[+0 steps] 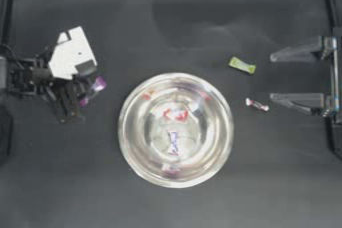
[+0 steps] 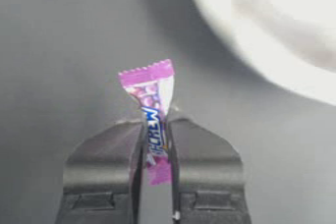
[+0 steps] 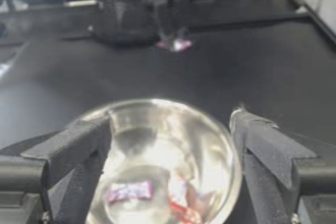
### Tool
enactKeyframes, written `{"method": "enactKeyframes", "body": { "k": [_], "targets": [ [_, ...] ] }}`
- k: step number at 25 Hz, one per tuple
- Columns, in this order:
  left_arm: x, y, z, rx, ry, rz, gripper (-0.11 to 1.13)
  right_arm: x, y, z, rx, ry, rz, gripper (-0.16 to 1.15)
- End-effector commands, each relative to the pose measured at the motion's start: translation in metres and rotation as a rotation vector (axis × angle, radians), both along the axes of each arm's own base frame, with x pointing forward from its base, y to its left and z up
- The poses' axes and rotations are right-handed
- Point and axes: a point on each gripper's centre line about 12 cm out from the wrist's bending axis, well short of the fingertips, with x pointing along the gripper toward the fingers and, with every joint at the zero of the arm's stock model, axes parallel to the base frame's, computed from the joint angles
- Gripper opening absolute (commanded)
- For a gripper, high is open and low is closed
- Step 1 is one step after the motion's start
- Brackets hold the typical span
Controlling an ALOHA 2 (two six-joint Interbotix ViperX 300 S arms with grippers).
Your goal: Put candies in bowl
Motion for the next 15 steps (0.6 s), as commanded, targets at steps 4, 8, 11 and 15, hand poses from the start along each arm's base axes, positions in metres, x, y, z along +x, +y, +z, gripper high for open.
{"method": "enactKeyframes", "body": {
  "k": [4, 8, 11, 15],
  "targets": [
    [0.038, 0.000, 0.039, 0.072, -0.117, -0.098, 0.44, 0.002, 0.000, 0.005, 0.001, -0.017, -0.004, 1.00],
    [0.073, -0.003, 0.036, 0.094, -0.145, -0.171, 0.44, 0.003, -0.001, 0.004, 0.001, -0.014, -0.005, 1.00],
    [0.095, -0.005, 0.027, 0.096, -0.142, -0.212, 0.44, 0.003, -0.001, 0.004, 0.001, -0.014, -0.005, 1.00],
    [0.119, -0.009, 0.005, 0.067, -0.127, -0.249, 0.44, 0.003, -0.001, 0.004, 0.001, -0.014, -0.005, 1.00]
  ]
}}
